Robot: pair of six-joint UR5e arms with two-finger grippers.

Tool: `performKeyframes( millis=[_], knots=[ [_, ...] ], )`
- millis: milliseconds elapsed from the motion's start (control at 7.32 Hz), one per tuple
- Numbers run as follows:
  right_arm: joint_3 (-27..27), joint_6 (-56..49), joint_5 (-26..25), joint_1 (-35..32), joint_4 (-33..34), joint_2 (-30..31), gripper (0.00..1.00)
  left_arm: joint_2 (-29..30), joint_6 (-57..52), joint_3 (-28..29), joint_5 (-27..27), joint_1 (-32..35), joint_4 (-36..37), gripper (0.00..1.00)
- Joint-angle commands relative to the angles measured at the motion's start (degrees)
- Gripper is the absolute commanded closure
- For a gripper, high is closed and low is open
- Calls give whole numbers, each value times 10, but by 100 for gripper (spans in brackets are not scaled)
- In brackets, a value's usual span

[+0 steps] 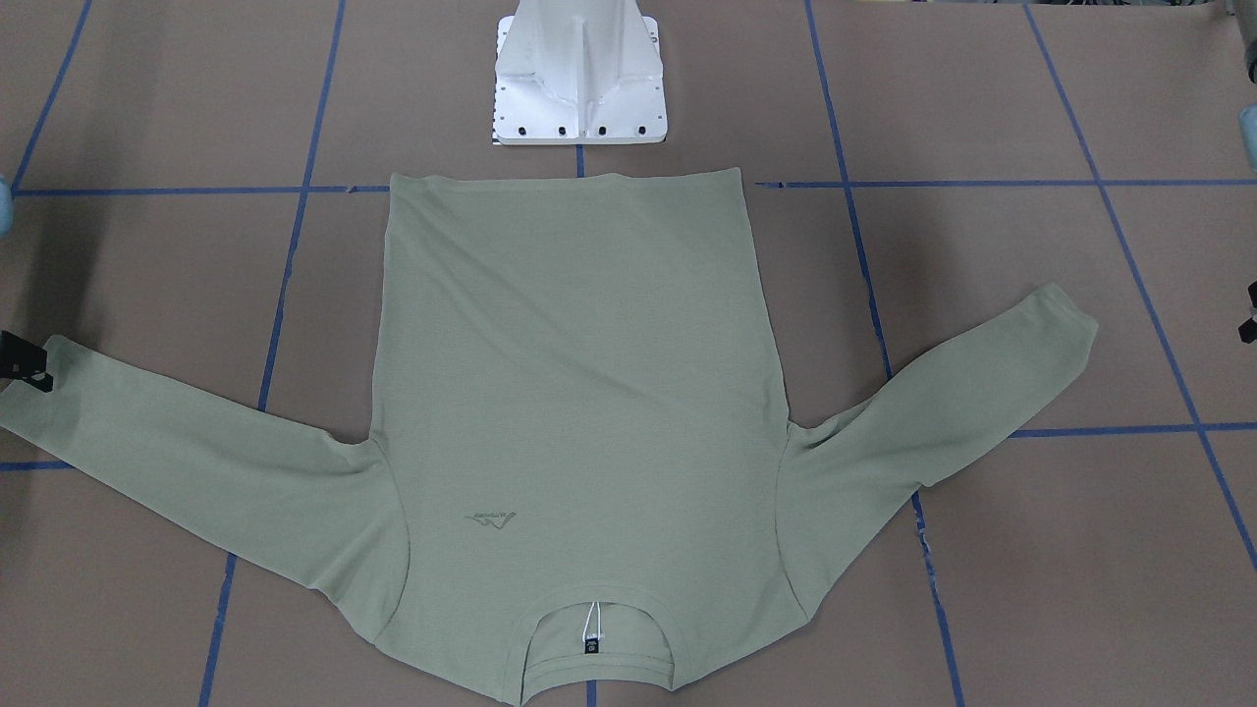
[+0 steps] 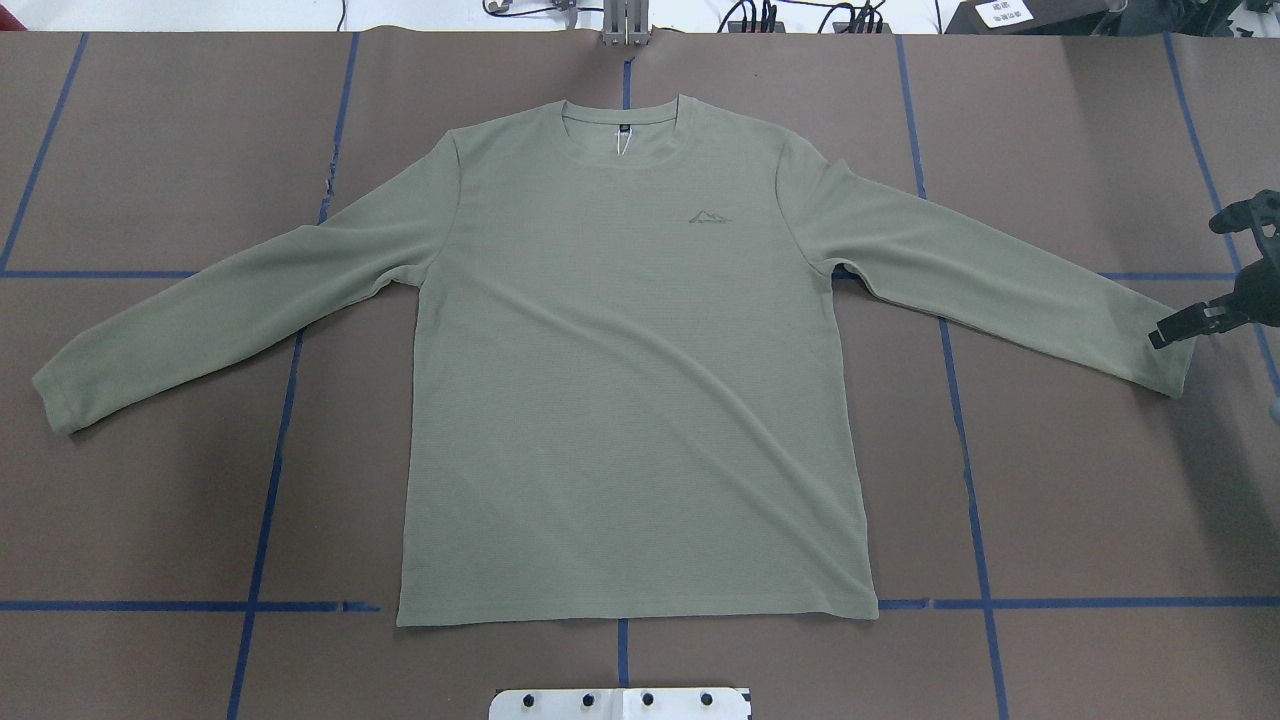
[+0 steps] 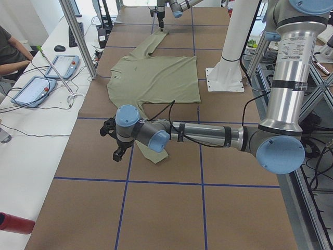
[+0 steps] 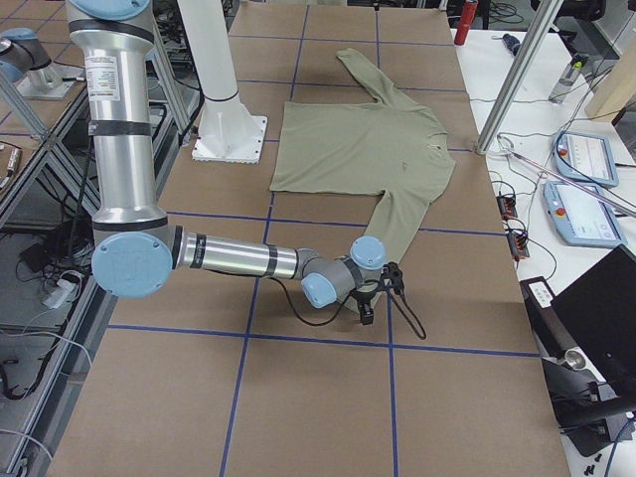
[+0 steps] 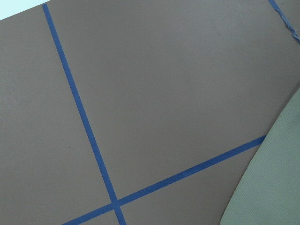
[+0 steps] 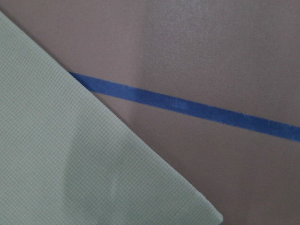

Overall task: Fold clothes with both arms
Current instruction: 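Lower the right gripper to the cuff of the sleeve nearest it and grasp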

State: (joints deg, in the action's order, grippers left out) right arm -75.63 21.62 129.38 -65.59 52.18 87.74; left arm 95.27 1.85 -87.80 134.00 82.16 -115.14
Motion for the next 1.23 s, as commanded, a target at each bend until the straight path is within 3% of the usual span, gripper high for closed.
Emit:
performKeyframes(
  millis=[0,137,273,410,683,957,1093],
  knots=[
    [3,-2,1,0,1,2,0,0,0,-1,0,0,0,0],
    [2,-2,1,0,1,2,0,0,0,0,0,0,0,0],
    [2,2,2,0,1,2,9,0,0,-1,0,-1,0,0],
    [3,3,2,0,1,2,30,1,0,-1,0,0,1,0],
    [1,4,3,0,4,-3,57,4,0,-3,0,0,2,0],
    [-3,4,6,0,4,-4,81,4,1,-8,0,0,8,0],
    [-5,4,8,0,4,-5,89,4,1,-7,0,0,8,0]
  ],
)
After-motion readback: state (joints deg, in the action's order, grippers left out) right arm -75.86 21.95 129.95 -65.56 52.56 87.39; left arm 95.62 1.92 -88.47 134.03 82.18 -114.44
